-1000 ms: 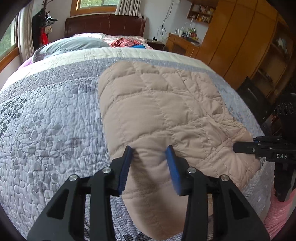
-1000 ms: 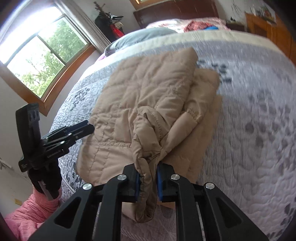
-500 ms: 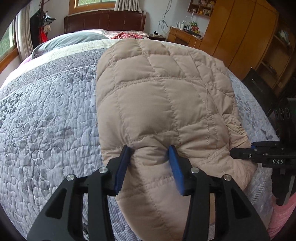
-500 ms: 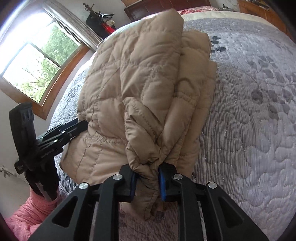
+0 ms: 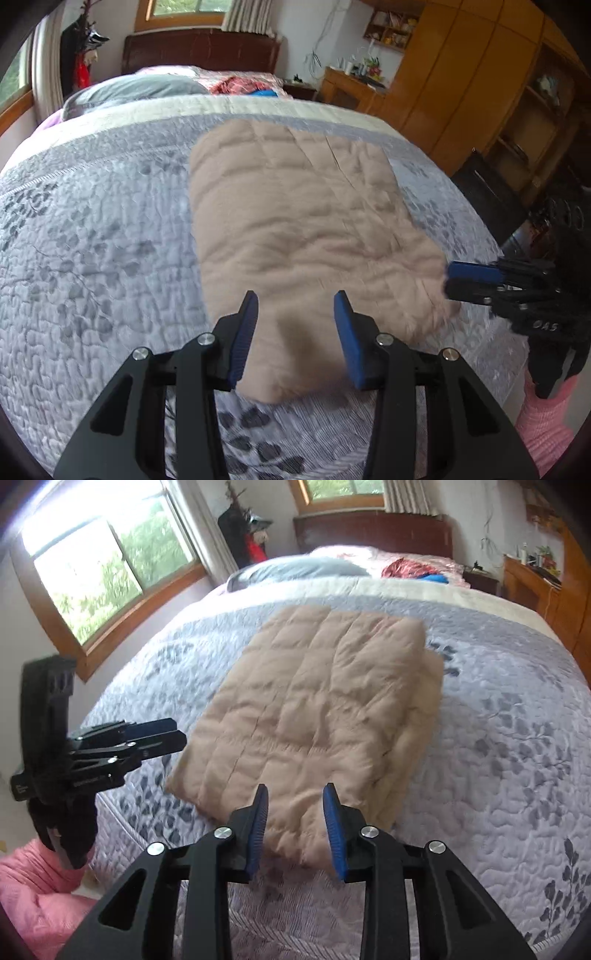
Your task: Fold large clothes
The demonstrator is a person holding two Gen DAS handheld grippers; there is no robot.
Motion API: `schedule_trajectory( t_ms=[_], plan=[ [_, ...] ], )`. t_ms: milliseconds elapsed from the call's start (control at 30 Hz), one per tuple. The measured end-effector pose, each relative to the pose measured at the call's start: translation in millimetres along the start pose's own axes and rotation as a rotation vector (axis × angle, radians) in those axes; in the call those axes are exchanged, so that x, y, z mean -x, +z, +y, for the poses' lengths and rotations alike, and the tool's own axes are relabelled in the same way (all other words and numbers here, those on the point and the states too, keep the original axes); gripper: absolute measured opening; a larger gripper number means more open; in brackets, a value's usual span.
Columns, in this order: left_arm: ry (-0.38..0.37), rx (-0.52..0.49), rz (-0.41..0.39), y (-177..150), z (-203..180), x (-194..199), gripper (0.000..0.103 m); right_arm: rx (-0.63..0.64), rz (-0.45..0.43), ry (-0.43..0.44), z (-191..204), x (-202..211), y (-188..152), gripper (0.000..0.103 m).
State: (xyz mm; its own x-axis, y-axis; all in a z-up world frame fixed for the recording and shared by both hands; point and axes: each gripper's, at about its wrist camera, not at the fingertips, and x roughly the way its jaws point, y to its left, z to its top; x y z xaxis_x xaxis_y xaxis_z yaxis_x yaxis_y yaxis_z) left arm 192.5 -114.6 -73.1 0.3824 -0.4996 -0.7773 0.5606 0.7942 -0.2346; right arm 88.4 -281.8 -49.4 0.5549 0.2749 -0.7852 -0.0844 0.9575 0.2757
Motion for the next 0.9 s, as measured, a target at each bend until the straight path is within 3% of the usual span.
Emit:
schedule_trajectory(
  t_ms=[167, 367, 567, 667, 767, 833, 900],
  plan=[
    [0.036, -0.007, 0.042, -14.7, 3.2, -19.2, 0.041, -0.041, 0.053, -0.024, -16.1, -23.6, -10.7, 0.025],
    [0.024, -0.018, 0.087, -27.5, 11.7, -43.3, 0.043, -0.094, 0.114, -0.01, -33.5, -58.5, -27.5, 0.022],
    [0.021, -0.016, 0.099, -23.5, 13.2, -42.9, 0.043, -0.106, 0.122, 0.017, -37.4, -56.7, -25.3, 0.023],
    [-0.024, 0.009, 0.082, -7.7, 21.5, -25.1, 0.041, -0.083, 0.096, 0.041, -36.2, -33.0, -15.8, 0.026],
    [-0.022, 0.038, 0.026, 15.8, 31.5, -9.6, 0.041, -0.082, 0.027, 0.054, -43.4, -5.7, 4.4, 0.033],
    [-0.01, 0.07, 0.004, 32.8, 38.5, -8.0, 0.041, -0.092, -0.012, 0.011, -49.5, 4.7, 24.2, 0.046],
    [-0.001, 0.096, -0.007, 47.0, 43.5, -11.9, 0.041, -0.109, -0.027, -0.023, -57.2, 3.8, 43.0, 0.053]
  ],
)
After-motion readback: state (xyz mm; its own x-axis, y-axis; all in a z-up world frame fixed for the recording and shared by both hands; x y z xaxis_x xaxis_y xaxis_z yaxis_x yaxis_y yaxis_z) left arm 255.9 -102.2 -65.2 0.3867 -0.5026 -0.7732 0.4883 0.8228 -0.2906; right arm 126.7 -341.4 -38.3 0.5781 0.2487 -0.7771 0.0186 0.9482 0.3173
